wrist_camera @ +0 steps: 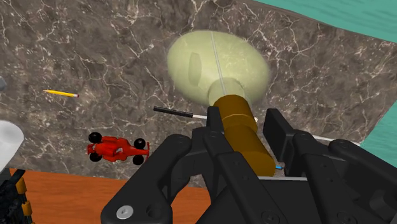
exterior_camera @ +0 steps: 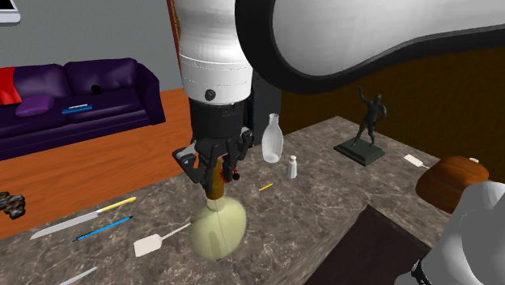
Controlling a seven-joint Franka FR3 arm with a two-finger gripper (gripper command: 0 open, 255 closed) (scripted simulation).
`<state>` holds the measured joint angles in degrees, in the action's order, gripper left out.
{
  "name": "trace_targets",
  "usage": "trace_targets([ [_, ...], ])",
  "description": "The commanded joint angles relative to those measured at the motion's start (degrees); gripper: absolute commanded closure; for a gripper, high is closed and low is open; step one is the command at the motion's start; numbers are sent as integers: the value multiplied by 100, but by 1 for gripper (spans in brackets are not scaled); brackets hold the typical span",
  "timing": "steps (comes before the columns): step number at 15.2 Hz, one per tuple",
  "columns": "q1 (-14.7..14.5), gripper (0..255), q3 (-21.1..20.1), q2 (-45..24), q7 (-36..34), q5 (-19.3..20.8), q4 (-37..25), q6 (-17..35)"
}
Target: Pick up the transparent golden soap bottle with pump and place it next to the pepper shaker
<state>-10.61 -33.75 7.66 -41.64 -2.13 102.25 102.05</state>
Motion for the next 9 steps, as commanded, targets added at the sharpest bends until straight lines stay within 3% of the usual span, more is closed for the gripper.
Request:
trace_targets([
  [1, 3, 255, 1, -14, -4, 9, -178, -165],
  [9, 4, 255, -33, -197, -66, 115, -978, -811],
])
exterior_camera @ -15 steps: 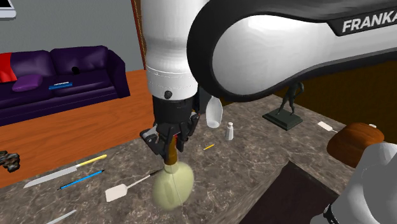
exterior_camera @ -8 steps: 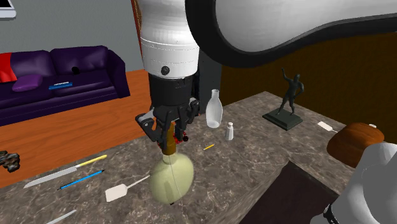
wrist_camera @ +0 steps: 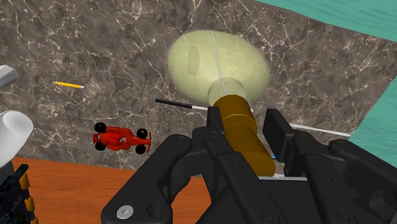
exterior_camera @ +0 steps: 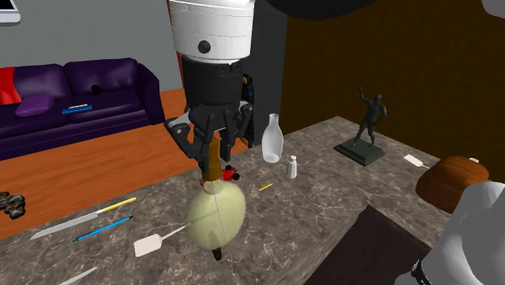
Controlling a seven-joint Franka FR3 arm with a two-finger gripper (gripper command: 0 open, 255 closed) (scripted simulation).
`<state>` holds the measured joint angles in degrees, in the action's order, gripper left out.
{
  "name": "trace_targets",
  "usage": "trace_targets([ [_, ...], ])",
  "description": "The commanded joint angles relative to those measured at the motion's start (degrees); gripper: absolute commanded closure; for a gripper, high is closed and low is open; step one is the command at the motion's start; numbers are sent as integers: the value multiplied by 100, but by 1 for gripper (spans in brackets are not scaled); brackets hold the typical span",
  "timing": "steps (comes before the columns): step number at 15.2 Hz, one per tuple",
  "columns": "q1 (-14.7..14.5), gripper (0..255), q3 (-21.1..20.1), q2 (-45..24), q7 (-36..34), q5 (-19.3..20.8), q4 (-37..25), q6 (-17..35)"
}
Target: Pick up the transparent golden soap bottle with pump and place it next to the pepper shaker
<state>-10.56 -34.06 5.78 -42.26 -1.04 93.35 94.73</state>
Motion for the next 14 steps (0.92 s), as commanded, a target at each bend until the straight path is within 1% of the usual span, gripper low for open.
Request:
trace_targets([
  [1, -2, 255, -9, -41, -15, 24, -197, -162],
  [8, -36, 255, -85, -325, -117, 192, -1037, -770],
  [14, -125, 255, -189, -679, -245, 420, -1897, -1346],
])
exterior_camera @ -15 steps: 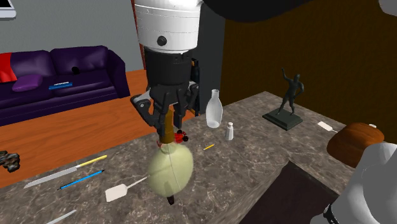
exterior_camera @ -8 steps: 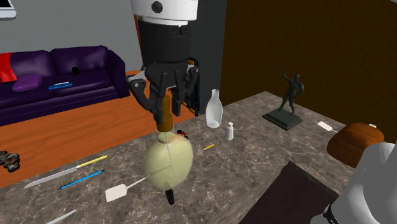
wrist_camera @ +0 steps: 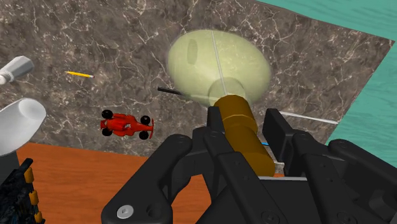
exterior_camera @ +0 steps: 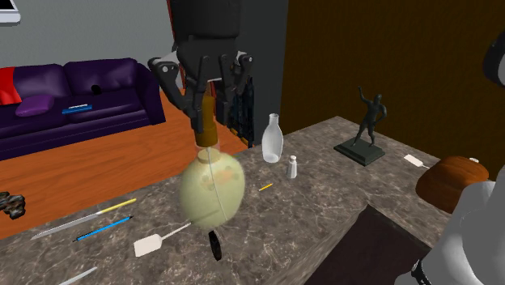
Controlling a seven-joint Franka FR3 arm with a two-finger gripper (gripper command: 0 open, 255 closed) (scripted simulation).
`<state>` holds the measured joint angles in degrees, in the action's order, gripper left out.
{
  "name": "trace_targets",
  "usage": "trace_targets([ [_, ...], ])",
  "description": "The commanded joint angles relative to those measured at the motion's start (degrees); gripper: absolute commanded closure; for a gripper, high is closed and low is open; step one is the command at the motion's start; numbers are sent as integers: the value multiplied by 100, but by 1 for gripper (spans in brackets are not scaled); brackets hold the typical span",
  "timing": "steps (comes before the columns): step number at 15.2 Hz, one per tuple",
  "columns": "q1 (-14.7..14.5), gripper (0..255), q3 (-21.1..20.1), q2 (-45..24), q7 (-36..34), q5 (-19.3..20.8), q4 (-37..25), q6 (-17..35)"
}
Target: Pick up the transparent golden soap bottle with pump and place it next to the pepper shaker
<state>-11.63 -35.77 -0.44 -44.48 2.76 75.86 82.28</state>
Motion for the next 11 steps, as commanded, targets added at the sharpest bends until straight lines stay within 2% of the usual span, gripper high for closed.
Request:
trace_targets([
  [1, -42, 255, -39, -129, -48, 88, -309, -205],
  [7, -272, 255, -173, -631, -217, 455, -1352, -855],
  [11, 371, 255, 281, 364, 593, -271, -302, -582],
])
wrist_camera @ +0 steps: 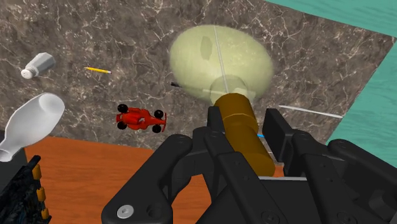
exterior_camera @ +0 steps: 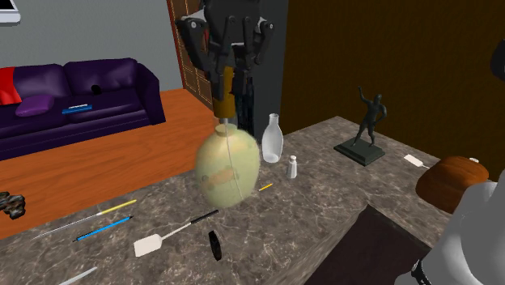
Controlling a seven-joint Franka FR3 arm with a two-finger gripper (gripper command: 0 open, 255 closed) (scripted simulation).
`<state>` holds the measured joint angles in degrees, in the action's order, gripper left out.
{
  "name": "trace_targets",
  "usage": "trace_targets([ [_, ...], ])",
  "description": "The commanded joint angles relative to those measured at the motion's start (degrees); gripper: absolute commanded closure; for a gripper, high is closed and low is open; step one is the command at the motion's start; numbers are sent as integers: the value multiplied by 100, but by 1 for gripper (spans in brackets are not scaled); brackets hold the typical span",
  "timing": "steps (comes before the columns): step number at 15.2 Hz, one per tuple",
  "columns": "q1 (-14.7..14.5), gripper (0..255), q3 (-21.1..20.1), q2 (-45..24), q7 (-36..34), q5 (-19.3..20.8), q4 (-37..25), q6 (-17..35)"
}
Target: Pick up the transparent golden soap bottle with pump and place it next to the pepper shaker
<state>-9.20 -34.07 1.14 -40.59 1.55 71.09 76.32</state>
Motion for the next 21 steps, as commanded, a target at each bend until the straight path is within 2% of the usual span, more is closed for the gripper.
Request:
trace_targets([
  [1, 226, 255, 246, 411, 402, -280, 382, 50],
  [5, 501, 255, 793, 1090, 1152, -636, 1066, 119],
  [9, 671, 255, 1322, 1582, 1839, -791, 1572, 124],
  [15, 883, 255, 2058, 2060, 2796, -801, 2073, 83],
  [21, 1094, 255, 2746, 2279, 3706, -667, 2311, 28],
])
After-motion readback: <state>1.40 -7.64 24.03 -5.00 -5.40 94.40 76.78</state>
